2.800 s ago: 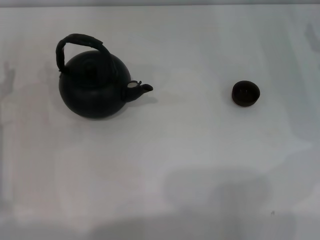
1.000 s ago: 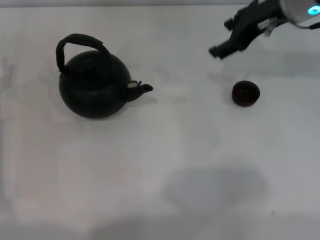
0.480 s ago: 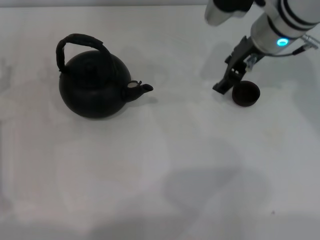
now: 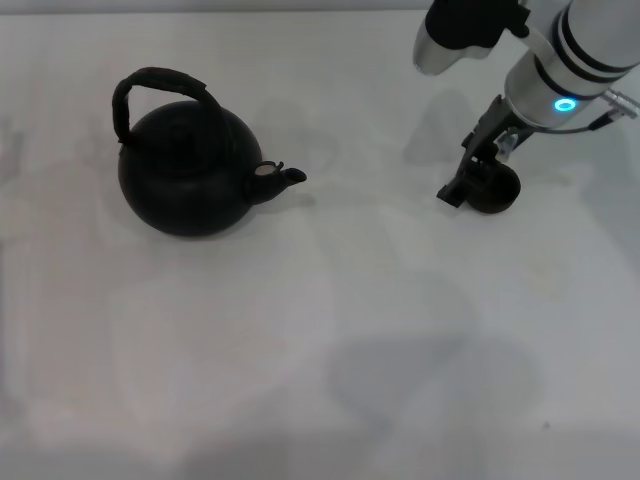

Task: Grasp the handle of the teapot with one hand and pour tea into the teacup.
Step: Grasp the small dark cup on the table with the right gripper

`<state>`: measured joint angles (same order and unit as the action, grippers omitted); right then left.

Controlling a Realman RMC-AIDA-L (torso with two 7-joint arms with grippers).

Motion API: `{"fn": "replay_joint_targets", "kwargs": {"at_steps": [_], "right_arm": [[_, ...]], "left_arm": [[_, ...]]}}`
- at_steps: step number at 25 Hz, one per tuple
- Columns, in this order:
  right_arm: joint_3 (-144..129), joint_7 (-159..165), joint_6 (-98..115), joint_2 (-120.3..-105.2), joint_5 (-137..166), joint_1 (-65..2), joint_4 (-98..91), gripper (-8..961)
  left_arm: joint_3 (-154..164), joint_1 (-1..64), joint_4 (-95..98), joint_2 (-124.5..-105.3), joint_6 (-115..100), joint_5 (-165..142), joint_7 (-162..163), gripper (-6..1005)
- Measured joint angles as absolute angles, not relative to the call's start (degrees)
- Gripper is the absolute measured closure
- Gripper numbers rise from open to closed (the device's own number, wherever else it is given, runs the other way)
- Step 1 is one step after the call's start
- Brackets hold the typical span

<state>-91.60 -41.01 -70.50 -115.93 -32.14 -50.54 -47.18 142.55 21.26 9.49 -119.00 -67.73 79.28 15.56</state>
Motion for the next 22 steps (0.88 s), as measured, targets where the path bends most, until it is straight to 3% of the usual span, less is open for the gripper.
{"fn": "replay_joint_targets", "kwargs": {"at_steps": [22], "right_arm": [[-91.24, -38.15, -73.29, -115.49, -29.10, -49.39, -46.69, 191]], "left_arm": [[142.56, 21.64, 9.61, -119.00, -67.95, 79.06, 15.56, 184]]}}
